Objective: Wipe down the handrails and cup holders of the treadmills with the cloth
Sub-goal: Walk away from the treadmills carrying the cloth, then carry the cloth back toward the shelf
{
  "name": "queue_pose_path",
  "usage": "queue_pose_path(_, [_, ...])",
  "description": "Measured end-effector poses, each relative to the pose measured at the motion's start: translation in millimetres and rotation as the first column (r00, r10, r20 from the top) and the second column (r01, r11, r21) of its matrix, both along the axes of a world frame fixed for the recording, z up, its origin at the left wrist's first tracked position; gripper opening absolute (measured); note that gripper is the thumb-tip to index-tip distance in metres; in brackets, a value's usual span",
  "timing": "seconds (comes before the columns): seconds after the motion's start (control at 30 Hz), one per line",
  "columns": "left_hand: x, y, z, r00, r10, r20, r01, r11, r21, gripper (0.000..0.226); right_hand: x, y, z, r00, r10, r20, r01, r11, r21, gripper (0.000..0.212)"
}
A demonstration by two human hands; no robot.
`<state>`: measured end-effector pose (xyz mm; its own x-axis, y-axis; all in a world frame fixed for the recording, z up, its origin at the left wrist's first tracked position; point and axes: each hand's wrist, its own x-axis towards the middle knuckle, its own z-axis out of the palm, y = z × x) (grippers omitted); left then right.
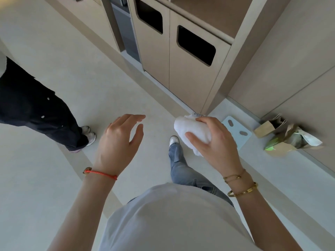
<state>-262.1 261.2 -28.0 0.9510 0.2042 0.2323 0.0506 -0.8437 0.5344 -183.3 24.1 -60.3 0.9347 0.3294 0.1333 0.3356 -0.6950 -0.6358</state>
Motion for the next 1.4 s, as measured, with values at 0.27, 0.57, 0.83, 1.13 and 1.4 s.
queue_pose_path(0.27, [162, 60, -7, 0.991, -0.135, 0.001, 0.135, 0.991, 0.0, 0.026, 139, 51, -7, 0.993, -0.116, -0.02, 0.117, 0.993, 0.034, 0.049])
queue_pose_path(0.57, [356, 100, 16, 0.955, -0.29, 0.059, 0.288, 0.957, 0.039, 0.025, 299, 94, 12, 0.965, -0.264, -0.01, 0.264, 0.962, 0.072, 0.047])
queue_pose_path(0.83, [512, 129, 17, 0.892, -0.45, 0.045, 0.448, 0.893, 0.045, 0.026, 416, 122, 12, 0.892, -0.452, 0.02, 0.451, 0.891, 0.049, 0.049])
queue_pose_path(1.13, [686, 134, 4, 0.769, -0.635, 0.067, 0.633, 0.772, 0.055, 0.023, 540, 136, 3, 0.759, -0.649, 0.058, 0.649, 0.76, 0.01, 0.051])
queue_pose_path(1.4, [790, 110, -17, 0.719, -0.694, 0.015, 0.693, 0.719, 0.05, 0.026, 627, 118, -9, 0.672, -0.739, 0.046, 0.741, 0.671, -0.034, 0.052])
